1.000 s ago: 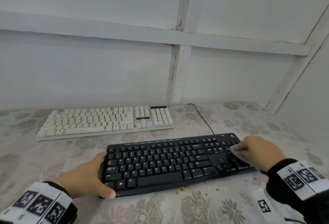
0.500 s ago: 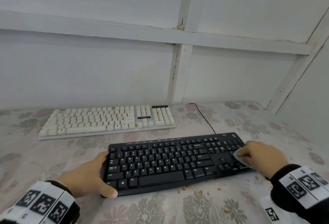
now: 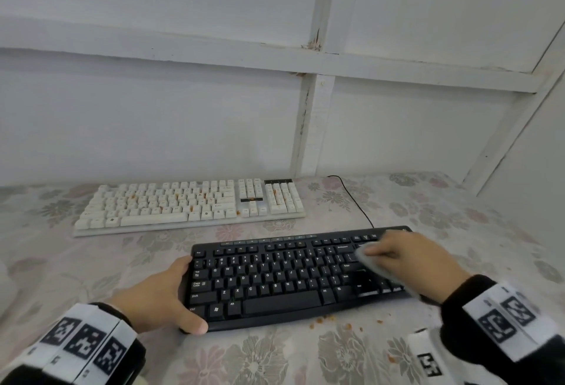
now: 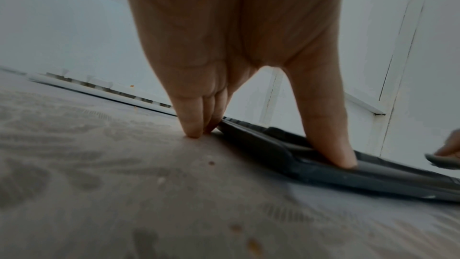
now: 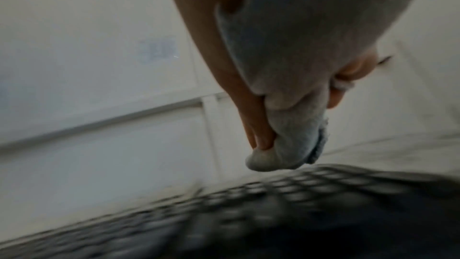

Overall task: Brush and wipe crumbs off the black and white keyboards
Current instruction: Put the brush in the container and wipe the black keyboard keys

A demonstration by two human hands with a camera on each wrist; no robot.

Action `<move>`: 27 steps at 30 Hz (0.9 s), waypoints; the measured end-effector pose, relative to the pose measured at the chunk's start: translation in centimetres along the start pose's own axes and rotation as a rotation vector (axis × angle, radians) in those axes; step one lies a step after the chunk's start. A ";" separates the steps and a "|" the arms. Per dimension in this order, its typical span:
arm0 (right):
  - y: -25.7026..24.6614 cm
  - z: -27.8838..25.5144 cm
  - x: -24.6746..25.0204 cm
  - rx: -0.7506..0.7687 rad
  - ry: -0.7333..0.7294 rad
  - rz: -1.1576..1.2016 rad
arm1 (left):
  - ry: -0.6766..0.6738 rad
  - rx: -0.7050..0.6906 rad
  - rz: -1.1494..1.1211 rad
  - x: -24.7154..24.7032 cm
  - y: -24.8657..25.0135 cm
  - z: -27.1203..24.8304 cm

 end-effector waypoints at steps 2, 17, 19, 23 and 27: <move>-6.5 0.2 -0.9 0.178 -0.008 0.057 | -0.005 -0.002 0.004 0.0 0.0 0.0; -24.1 -1.5 -6.7 0.607 -0.153 0.078 | -0.052 -0.068 0.010 -0.3 0.4 -0.2; -22.8 -2.0 -6.1 0.617 -0.116 0.093 | -0.047 -0.073 -0.018 -0.3 0.5 -0.2; -18.7 -2.6 -5.4 0.559 -0.084 0.113 | -0.057 -0.069 -0.027 -0.3 0.5 -0.4; -14.0 -2.8 -4.5 0.477 -0.080 0.078 | -0.059 -0.062 -0.015 -0.3 1.0 -0.7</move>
Point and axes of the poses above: each hand's wrist, its own z-axis towards the middle knuckle, its own x-axis out of the back of the hand, y = z × x, the point moved 10 cm from there along z, towards the middle knuckle, and after that the axes turned 13 degrees about y, right-handed, at the moved point
